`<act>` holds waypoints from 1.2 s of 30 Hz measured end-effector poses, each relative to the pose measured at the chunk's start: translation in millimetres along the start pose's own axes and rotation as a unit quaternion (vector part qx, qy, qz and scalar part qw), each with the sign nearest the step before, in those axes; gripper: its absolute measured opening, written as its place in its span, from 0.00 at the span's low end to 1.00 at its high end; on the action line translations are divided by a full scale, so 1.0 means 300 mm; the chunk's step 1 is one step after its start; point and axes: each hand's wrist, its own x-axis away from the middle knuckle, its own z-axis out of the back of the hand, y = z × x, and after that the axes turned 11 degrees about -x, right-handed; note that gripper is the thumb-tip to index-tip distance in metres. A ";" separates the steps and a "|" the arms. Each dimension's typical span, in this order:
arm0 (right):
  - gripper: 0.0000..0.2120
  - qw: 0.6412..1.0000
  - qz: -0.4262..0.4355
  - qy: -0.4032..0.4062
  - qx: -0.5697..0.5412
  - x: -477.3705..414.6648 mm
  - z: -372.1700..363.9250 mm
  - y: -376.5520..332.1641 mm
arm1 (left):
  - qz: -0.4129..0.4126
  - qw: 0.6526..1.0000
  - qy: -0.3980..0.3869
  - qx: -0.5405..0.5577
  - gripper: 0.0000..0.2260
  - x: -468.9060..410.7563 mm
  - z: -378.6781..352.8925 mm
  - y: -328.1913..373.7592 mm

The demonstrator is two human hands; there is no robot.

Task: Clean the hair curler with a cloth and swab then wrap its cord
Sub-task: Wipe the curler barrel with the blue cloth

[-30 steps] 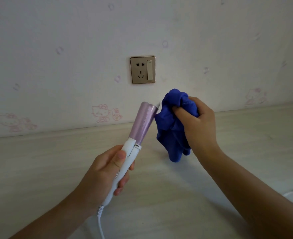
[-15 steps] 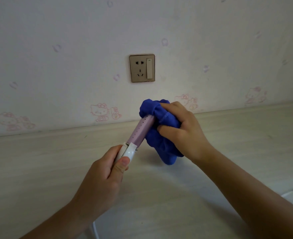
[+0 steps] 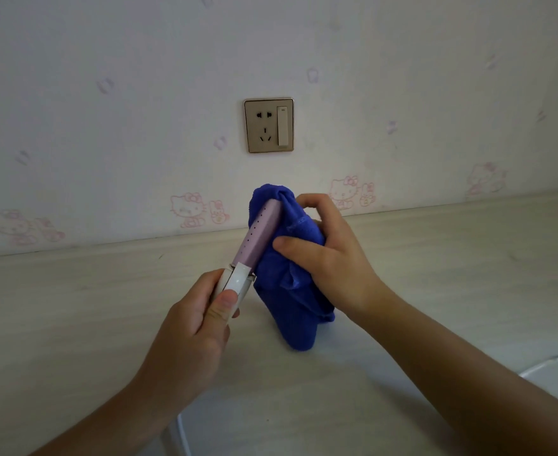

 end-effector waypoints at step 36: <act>0.08 0.996 0.039 0.069 0.045 0.013 0.001 0.054 | 0.074 0.982 -0.069 0.162 0.14 0.011 0.001 -0.045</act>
